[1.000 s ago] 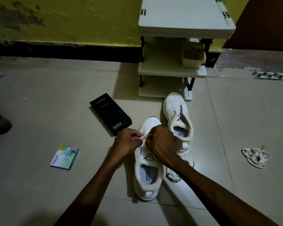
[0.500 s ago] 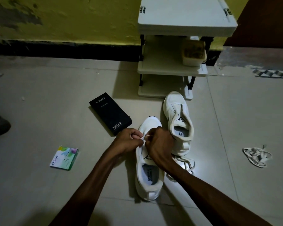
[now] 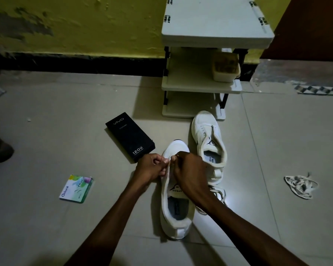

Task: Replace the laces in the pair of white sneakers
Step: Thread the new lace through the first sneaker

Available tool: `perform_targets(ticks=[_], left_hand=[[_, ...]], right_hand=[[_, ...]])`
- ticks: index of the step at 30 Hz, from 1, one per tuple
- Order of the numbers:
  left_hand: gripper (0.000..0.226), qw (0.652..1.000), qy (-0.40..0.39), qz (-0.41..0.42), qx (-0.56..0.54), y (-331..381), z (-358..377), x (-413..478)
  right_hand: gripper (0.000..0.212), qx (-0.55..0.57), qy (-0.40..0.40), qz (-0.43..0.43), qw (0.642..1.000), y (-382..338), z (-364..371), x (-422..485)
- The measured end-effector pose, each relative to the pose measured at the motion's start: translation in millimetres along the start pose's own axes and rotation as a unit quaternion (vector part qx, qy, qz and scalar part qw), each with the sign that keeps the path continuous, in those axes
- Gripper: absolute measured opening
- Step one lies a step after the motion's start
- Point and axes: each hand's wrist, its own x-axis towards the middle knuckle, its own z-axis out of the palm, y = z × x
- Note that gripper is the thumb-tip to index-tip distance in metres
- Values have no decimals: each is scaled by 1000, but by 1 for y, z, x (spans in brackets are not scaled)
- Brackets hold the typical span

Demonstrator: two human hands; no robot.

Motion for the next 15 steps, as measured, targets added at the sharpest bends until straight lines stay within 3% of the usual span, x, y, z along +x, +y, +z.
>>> perform_targets(ticks=[3, 8, 11, 15], left_hand=[[13, 999, 20, -4, 38, -5, 4, 1], [24, 999, 32, 8, -4, -1, 4, 0], [30, 996, 52, 67, 40, 19, -9, 1], [27, 984, 110, 137, -38, 91, -46, 0]], right_hand=[[32, 10, -55, 10, 998, -7, -6, -4], [27, -51, -122, 56, 990, 1, -18, 0], [37, -36, -130, 62, 989, 5, -20, 1], [36, 46, -107, 57, 992, 8, -14, -2]])
